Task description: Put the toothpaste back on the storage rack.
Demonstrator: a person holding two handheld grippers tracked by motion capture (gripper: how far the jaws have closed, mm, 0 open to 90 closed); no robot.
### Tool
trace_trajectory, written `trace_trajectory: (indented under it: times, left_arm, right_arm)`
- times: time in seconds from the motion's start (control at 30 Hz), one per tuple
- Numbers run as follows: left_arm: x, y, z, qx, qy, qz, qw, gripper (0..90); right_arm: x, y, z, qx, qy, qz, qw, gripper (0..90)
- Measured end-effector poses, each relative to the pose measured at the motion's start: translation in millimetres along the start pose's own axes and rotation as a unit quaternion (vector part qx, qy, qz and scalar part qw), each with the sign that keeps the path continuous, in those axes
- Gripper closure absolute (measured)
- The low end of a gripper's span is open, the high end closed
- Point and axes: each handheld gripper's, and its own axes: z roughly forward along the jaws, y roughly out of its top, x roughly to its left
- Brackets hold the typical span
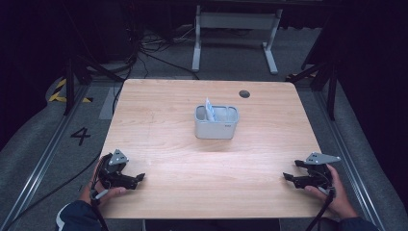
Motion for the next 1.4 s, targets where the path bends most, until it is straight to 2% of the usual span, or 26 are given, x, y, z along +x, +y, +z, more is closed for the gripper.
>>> trace_trajectory:
  times: [0.07, 0.1, 0.13, 0.3, 0.63, 1.1, 1.4]
  left_arm:
    - [0.2, 1.0, 1.1, -0.001, 0.002, -0.003, 1.0000, 0.2]
    - [1.1, 1.5, 1.3, -0.001, 0.003, 0.002, 1.0000, 0.2]
    - [-0.1, 1.6, 1.9, -0.001, 0.001, -0.007, 1.0000, 0.2]
    - [1.4, 3.2, 2.5, 0.002, 0.001, -0.001, 1.0000, 0.2]
    - [0.6, 4.4, 3.9, 0.002, 0.002, -0.011, 0.9999, 0.2]
    - [1.6, 6.0, 5.8, -0.002, 0.008, -0.010, 0.9999, 0.2]
    - [1.0, 7.1, 6.8, -0.002, 0.011, -0.018, 0.9998, 0.2]
  right_arm:
    - [-1.3, -3.4, -0.2, -0.010, -0.003, 0.002, 0.9999, 21.8]
    - [-1.7, -5.8, -0.2, -0.019, -0.001, 0.001, 0.9998, 21.2]
    - [-2.1, -7.1, -0.1, -0.023, 0.000, 0.001, 0.9997, 21.2]
    - [-2.0, -7.1, -0.1, -0.024, 0.000, 0.002, 0.9997, 21.0]
    - [-1.6, -7.3, -0.3, -0.023, -0.002, 0.004, 0.9997, 20.8]
    - [-1.7, -7.3, -0.3, -0.022, -0.003, 0.004, 0.9997, 20.5]
    - [-1.8, -7.3, -0.3, -0.023, -0.003, 0.004, 0.9997, 20.5]
